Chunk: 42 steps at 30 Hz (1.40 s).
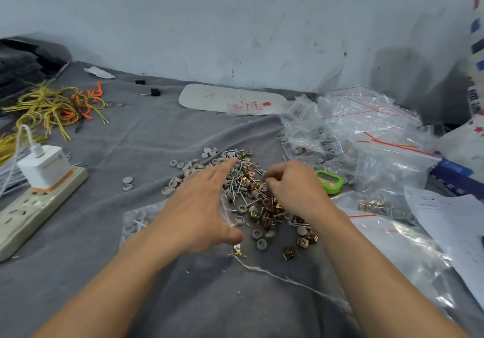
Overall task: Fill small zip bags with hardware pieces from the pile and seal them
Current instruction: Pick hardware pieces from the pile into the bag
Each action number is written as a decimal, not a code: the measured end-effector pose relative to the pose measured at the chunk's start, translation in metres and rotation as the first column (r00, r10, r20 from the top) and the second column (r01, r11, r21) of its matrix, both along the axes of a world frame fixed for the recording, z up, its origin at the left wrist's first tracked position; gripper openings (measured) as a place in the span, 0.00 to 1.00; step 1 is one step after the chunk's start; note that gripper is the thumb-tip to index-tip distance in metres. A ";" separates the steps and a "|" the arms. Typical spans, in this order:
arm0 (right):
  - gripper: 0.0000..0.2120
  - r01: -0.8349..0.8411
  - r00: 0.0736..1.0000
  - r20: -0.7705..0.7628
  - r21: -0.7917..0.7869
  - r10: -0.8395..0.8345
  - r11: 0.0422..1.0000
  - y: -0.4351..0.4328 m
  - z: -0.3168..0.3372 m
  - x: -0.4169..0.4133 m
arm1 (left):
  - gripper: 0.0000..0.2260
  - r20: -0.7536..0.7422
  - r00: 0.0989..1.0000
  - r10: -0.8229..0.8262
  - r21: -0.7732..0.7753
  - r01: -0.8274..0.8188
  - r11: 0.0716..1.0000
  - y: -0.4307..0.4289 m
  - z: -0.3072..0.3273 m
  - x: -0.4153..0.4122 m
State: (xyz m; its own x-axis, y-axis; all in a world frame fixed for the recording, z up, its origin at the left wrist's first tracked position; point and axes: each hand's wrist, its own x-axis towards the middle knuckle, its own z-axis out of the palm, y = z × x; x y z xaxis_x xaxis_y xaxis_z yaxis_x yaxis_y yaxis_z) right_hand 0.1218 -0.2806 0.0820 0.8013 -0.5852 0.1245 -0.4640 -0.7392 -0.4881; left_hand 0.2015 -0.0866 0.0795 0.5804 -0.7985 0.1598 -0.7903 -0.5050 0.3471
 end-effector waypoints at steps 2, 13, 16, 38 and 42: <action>0.12 -0.025 0.999 -0.026 0.019 0.026 0.999 -0.006 0.000 0.012 | 0.59 0.072 0.997 -0.004 0.011 0.003 1.000 -0.007 -0.001 0.001; 0.33 -0.236 0.918 -0.329 -0.001 0.223 0.972 -0.017 -0.009 0.090 | 0.39 0.143 0.989 0.023 0.109 -0.038 0.993 -0.017 -0.025 0.019; 0.32 -0.285 0.911 -0.322 -0.034 0.260 0.958 -0.013 -0.006 0.087 | 0.39 0.150 0.989 0.017 0.170 -0.042 0.985 -0.010 -0.029 0.025; 0.13 -0.204 0.949 -0.183 0.264 0.256 0.943 -0.012 0.021 -0.006 | 0.28 0.059 0.987 -0.148 0.079 0.143 0.987 -0.011 -0.015 0.013; 0.20 -0.195 0.946 -0.197 0.284 0.256 0.939 -0.011 0.019 -0.008 | 0.15 0.051 0.986 -0.156 0.085 0.151 0.985 -0.019 -0.018 0.009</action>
